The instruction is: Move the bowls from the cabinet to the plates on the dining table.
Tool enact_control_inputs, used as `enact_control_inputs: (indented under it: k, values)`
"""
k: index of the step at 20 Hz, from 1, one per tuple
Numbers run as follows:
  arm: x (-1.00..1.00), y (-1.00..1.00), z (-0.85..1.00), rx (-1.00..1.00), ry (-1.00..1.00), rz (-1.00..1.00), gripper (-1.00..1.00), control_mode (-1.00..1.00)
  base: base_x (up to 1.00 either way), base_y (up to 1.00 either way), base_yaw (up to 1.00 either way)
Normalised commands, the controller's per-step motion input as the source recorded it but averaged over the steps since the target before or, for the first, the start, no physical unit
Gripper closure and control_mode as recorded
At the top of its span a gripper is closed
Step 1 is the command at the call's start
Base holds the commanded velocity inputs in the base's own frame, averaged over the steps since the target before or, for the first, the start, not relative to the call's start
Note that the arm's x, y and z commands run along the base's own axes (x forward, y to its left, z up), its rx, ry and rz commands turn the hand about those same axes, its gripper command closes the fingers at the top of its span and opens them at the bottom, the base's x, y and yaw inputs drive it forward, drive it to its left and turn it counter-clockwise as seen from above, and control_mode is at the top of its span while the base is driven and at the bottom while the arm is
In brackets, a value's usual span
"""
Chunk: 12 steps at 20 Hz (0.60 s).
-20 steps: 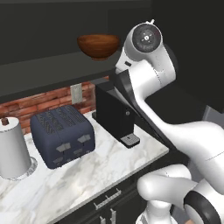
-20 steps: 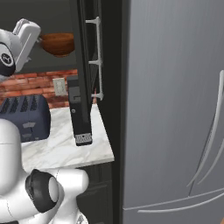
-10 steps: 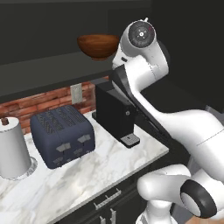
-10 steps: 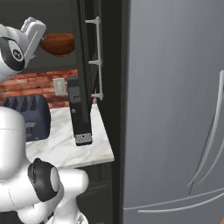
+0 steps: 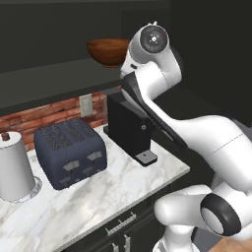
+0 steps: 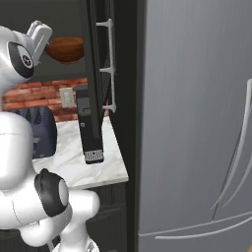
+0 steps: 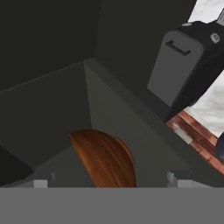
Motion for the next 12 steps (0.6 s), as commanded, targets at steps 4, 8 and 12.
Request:
enact_control_inputs:
  k: [4, 8, 12]
  values:
    - [0.29, 0.05, -0.05, -0.03, 0.00, 0.02, -1.00, -1.00, 0.00, 0.00, 0.00]
    - [0.37, 0.00, -0.03, -0.08, 0.00, 0.00, -1.00, -1.00, 0.00, 0.00, 0.00]
    - [0.42, 0.00, -0.09, -0.08, 0.00, 0.00, -1.00, -1.00, 0.00, 0.00, 0.00]
